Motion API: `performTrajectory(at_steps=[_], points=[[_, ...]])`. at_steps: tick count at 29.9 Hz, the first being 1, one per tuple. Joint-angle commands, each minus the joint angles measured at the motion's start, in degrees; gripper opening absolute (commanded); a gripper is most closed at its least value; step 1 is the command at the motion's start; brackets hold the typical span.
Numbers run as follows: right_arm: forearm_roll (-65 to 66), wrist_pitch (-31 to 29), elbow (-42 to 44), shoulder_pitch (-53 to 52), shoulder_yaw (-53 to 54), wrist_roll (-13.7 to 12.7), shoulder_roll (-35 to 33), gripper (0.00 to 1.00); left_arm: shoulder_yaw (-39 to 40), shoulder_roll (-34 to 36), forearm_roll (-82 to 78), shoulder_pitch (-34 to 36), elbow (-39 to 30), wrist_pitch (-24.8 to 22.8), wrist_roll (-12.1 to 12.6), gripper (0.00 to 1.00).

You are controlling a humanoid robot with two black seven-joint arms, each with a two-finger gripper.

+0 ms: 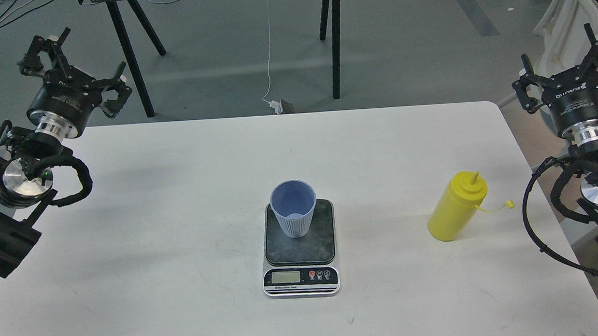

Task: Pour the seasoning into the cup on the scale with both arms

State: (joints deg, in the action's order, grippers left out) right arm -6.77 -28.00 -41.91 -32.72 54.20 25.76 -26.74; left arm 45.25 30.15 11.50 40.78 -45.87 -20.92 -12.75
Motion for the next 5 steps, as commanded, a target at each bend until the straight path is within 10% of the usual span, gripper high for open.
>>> performTrajectory(at_steps=[1, 5], points=[[0.0, 0.0, 0.0, -0.4, -0.1, 0.0, 0.3, 0.99, 0.0, -0.4, 0.0, 0.0, 0.0, -0.2, -0.1, 1.00], [-0.1, 0.0, 0.1, -0.6, 0.1, 0.0, 0.2, 0.99, 0.0, -1.0, 0.0, 0.0, 0.0, -0.3, -0.1, 1.00]])
